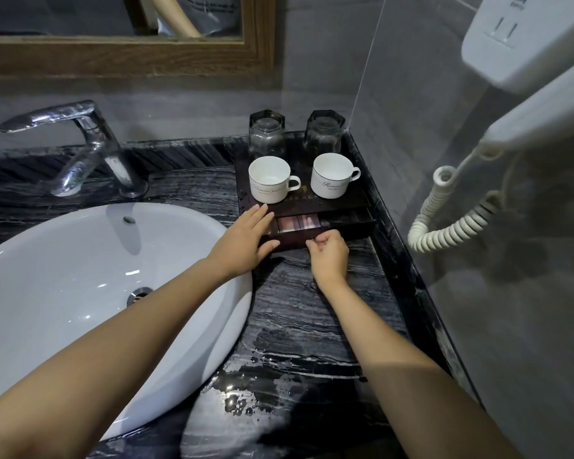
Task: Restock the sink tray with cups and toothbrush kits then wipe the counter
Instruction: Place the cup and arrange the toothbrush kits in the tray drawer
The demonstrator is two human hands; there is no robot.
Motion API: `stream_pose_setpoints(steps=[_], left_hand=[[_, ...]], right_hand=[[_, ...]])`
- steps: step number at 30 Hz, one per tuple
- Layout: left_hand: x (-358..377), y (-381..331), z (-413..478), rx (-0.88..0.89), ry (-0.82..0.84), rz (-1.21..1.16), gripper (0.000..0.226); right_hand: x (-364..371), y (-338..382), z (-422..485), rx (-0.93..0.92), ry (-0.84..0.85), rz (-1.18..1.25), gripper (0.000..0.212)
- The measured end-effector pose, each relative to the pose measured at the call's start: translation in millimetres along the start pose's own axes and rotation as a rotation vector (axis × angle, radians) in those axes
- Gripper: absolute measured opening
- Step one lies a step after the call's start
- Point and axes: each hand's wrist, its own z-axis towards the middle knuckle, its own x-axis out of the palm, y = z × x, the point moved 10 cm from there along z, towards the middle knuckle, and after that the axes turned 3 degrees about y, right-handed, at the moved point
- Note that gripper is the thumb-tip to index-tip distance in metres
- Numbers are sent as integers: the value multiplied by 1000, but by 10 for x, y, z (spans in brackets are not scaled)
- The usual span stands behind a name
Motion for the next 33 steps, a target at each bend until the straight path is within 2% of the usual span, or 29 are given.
stream_pose_setpoints(steps=[14, 22, 24, 27, 30, 33], left_hand=[[97, -5, -29, -21, 34, 102, 69], [-25, 269, -469, -104, 10, 153, 68], [-56, 406, -652, -138, 56, 177, 68], [-70, 614, -954, -157, 223, 289, 67], [-212, 824, -1329, -188, 331, 282, 67], [-377, 1042, -1795, -262, 405, 151, 63]], right_hand=[[110, 220, 249, -34, 67, -177, 26], [156, 357, -110, -53, 91, -446, 51], [211, 417, -287, -62, 82, -498, 57], [396, 551, -590, -122, 126, -568, 65], [678, 670, -924, -147, 252, -653, 75], [1024, 802, -1337, -160, 434, -758, 83]])
